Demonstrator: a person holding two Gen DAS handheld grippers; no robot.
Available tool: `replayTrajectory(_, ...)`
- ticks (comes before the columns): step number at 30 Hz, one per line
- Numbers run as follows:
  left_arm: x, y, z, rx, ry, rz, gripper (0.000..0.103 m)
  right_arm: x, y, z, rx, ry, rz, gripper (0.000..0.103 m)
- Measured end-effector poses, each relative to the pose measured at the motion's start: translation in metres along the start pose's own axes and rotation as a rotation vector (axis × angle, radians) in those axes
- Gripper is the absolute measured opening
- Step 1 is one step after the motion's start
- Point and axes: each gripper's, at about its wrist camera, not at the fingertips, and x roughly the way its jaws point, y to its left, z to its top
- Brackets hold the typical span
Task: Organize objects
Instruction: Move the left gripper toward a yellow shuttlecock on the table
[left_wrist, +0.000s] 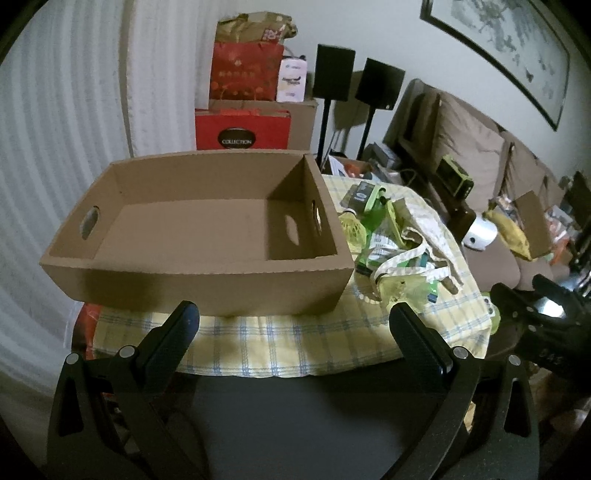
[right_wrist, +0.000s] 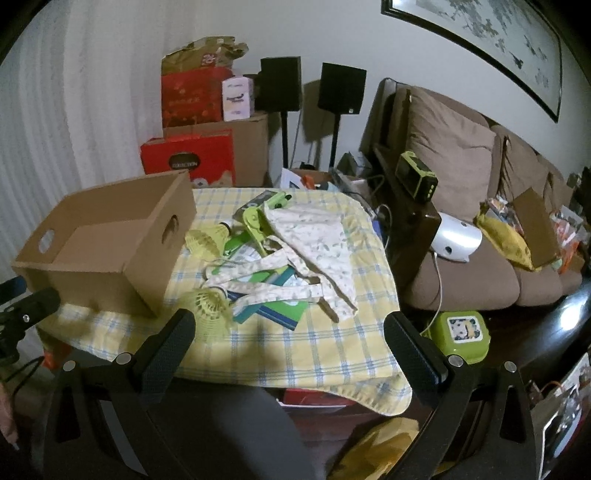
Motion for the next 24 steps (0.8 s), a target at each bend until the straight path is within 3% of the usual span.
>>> replayTrajectory(13,0.002,-0.008,0.008,0.02,-0.027,-0.019,0.102,0.0,-0.03,0.0,0.051,-0.012,0.014,0.103)
replayTrajectory(24,0.029,-0.056,0.03,0.114,0.052,-0.163,0.102,0.008,-0.062,-0.01,0.134,0.008,0.02,0.103)
